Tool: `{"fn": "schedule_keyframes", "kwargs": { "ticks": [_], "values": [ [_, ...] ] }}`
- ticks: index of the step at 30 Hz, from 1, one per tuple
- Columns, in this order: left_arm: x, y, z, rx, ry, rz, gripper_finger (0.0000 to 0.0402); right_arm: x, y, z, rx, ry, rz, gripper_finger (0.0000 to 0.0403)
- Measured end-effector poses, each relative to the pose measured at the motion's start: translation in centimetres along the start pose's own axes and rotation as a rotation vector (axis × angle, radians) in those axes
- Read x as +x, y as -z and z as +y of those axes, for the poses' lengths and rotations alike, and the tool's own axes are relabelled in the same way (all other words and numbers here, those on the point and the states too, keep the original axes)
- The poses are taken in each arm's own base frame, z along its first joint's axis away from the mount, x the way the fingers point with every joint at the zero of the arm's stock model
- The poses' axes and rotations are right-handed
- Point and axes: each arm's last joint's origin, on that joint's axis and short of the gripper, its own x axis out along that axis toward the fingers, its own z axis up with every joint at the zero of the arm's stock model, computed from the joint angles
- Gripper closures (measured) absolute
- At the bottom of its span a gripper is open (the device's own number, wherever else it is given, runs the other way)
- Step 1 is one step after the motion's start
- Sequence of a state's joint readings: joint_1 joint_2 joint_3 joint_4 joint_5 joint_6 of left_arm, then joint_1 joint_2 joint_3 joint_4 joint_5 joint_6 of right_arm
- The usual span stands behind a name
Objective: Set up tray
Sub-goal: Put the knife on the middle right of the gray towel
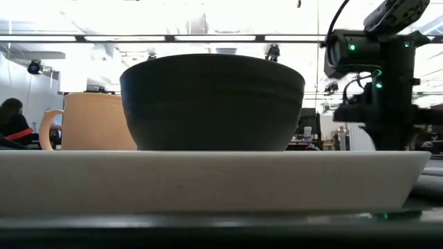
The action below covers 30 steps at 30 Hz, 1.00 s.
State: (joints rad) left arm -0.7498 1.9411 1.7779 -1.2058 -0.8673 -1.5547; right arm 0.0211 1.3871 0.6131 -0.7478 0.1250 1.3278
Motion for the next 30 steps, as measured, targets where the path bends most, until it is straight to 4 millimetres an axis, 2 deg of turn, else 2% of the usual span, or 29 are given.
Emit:
{"fn": "schedule_keyframes", "kwargs": {
  "ticks": [3,8,14,18,22,25,30],
  "values": [
    [0.0,0.0,0.0,0.000,0.000,0.000,0.0203,-1.5,-0.1,0.3,0.027,-0.043,-0.064,0.0381],
    [0.0,0.0,0.0,0.000,0.000,0.000,0.0203,-4.6,0.9,0.9,0.069,-0.157,-0.064,0.0380],
    [0.0,0.0,0.0,0.001,0.000,0.000,0.0203,-7.7,5.0,1.9,0.146,-0.324,0.008,0.0380],
    [0.0,0.0,0.0,0.000,-0.001,0.000,0.0203,-7.8,8.6,2.6,0.175,-0.383,0.081,0.0379],
    [0.0,0.0,0.0,0.000,0.000,-0.002,0.0203,-6.9,11.9,4.0,0.179,-0.434,0.147,0.0376],
    [0.0,0.0,0.0,0.000,0.000,-0.002,0.0203,-5.6,13.7,5.2,0.178,-0.446,0.174,0.0372],
    [0.0,0.0,0.0,-0.002,0.001,-0.002,0.0202,-4.1,15.5,7.5,0.177,-0.417,0.179,0.0367]
  ]
}}
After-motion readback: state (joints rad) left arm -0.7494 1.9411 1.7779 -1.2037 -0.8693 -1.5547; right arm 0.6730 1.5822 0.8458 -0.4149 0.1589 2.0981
